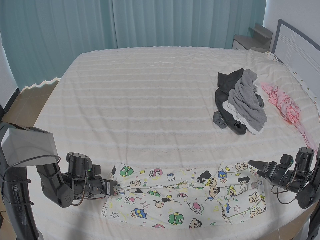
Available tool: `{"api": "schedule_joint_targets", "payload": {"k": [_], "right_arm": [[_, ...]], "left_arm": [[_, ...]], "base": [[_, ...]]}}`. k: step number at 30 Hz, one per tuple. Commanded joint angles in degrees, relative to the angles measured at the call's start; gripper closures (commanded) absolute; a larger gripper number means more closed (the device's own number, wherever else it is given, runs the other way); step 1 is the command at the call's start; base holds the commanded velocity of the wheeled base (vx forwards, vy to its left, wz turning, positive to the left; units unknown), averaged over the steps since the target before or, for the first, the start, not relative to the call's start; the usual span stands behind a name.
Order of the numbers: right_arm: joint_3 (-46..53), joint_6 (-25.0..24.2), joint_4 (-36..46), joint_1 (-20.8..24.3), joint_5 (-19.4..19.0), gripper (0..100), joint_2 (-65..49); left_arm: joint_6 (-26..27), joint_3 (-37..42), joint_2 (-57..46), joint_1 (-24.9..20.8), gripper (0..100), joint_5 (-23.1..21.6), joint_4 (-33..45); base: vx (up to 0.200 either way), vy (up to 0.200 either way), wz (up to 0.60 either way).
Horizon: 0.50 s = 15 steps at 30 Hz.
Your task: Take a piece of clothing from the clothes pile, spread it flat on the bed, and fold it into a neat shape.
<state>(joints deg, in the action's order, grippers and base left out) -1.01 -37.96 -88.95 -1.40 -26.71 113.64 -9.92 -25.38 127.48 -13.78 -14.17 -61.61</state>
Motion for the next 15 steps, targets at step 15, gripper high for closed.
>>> {"api": "schedule_joint_targets", "payload": {"k": [15], "right_arm": [[1.01,-0.01,-0.08,0.00,-0.10,0,0.18]], "left_arm": [[-0.62,1.65,-1.35,1.47,0,-1.57,-0.44]], "base": [[0.000,0.000,0.00]]}}
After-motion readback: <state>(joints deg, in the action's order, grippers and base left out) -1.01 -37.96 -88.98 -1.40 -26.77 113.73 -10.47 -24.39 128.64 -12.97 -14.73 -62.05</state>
